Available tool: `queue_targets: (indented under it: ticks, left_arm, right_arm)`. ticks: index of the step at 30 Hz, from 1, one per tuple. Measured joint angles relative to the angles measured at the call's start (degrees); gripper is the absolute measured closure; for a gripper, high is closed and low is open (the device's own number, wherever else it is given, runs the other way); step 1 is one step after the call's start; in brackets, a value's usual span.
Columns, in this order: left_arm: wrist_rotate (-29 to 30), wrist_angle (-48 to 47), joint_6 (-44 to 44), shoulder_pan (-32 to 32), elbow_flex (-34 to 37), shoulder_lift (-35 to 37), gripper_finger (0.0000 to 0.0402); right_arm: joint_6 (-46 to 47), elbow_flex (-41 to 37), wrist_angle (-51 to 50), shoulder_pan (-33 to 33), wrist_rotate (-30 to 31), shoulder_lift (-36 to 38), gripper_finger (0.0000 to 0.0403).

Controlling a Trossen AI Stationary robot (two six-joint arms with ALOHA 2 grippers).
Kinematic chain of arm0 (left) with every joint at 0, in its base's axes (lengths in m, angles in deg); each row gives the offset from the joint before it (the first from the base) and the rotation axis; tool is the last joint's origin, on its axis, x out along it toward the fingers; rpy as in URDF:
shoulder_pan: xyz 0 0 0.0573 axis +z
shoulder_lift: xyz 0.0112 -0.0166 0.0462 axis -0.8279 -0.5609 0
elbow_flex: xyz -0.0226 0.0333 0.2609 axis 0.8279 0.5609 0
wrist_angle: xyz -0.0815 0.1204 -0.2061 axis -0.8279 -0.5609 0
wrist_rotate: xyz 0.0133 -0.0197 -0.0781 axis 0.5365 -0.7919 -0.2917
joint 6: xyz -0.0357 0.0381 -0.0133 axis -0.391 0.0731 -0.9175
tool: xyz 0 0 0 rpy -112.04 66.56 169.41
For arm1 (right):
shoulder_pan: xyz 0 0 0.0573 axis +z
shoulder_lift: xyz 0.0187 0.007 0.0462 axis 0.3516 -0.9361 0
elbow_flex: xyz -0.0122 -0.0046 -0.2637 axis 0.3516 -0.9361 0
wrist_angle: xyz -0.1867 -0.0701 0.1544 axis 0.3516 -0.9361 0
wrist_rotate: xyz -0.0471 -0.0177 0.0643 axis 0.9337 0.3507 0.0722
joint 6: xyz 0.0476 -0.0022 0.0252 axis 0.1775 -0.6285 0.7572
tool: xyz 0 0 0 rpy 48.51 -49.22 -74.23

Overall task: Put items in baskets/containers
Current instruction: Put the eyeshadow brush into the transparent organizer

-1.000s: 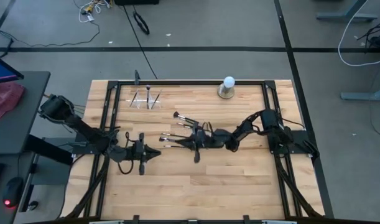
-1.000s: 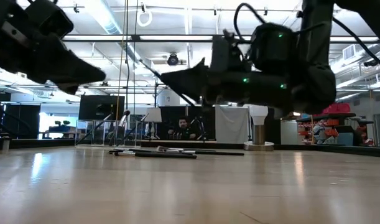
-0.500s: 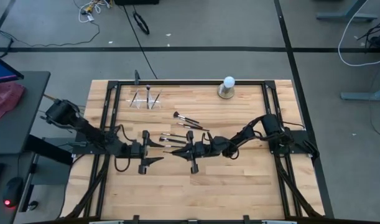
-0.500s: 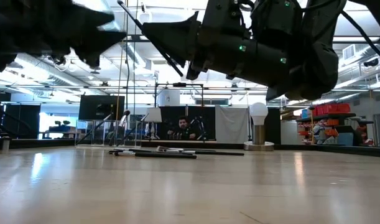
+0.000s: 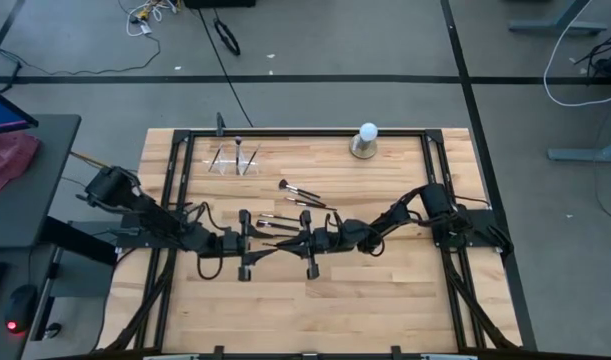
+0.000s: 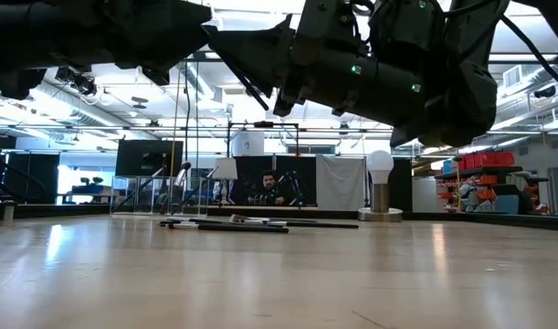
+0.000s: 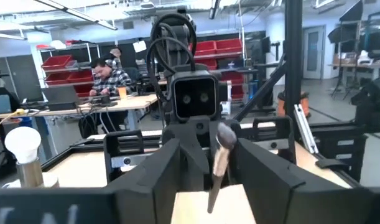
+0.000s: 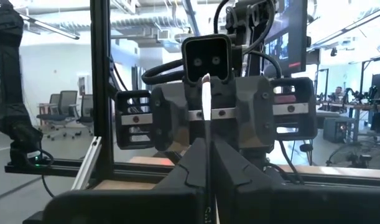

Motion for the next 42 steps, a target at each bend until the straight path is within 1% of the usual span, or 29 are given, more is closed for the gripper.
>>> queue_targets:
  ticks: [4, 10, 12, 15, 18, 20, 24, 27, 29, 30, 32, 35, 38, 40, 42]
  left_arm:
    - [0.15, 0.04, -0.41, -0.06, -0.01, -0.05, 0.029]
    - [-0.34, 0.07, -0.2, -0.39, -0.01, -0.05, 0.0377]
    - [-0.66, 0.02, 0.61, -1.02, -0.02, -0.05, 0.0383]
    - [1.72, -1.16, 0.86, -2.37, -0.04, 0.71, 0.0381]
    - [6.11, -3.86, 1.09, -3.84, 0.0, 3.07, 0.038]
    - [9.44, -7.61, 1.08, -4.84, 0.0, 5.57, 0.0382]
    - [16.63, -16.87, 0.91, -5.9, -0.01, 13.65, 0.0382]
    - [24.14, -26.85, 0.81, -5.45, -0.36, 21.62, 0.0382]
    - [29.1, -37.45, 0.8, -4.55, -2.39, 27.46, 0.0382]
    - [30.26, -43.61, 0.61, -3.86, -4.12, 30.19, 0.0382]
    - [30.22, -58.41, -1.64, -1.86, -8.67, 34.92, 0.0382]
    - [26.76, -82.48, -9.03, 3.23, -17.68, 38.49, 0.0382]
    - [20.01, -102.51, -16.06, 10.85, -26.41, 38.62, 0.0382]
    - [14.13, -110.72, -18.09, 17.01, -30.41, 37.83, 0.0382]
    - [7.72, -114.67, -17.64, 23.56, -32.8, 36.61, 0.0382]
  right_arm:
    - [-0.24, 0.0, 0.03, 0.18, 0.09, 0.0, 0.0396]
    - [-0.33, 0.0, 0.04, 0.14, 0.18, 0.07, 0.0396]
    - [-0.01, 0.08, -0.14, 0.18, 0.12, 0.07, 0.0394]
    - [2.88, -0.03, -1.02, 0.09, 1.21, 0.15, 0.0378]
    - [5.65, -2.31, -2.48, -0.36, 1.76, 1.63, 0.0343]
    - [7.32, -5.26, -4.72, -0.57, 3.19, 4.11, 0.0314]
    - [9.53, -11.87, -9.1, -0.6, 7.84, 11.17, 0.0263]
    - [11.44, -16.47, -11.27, -0.24, 8.59, 15.76, 0.024]
    - [12.29, -18.53, -11.05, 0.37, 8.56, 17.63, 0.0233]
    - [12.43, -19.3, -11.12, 0.76, 8.7, 18.07, 0.0231]
    - [12.46, -19.97, -11.46, 1.51, 9.65, 18.16, 0.023]
    - [12.27, -20.09, -12.72, 2.43, 11.27, 18.16, 0.0229]
    - [12.2, -20.09, -13.82, 2.85, 12.5, 18.1, 0.0229]
    - [12.11, -20.09, -13.58, 2.81, 12.64, 18.12, 0.0229]
    - [12.07, -20.09, -13.58, 2.79, 12.67, 18.1, 0.0229]
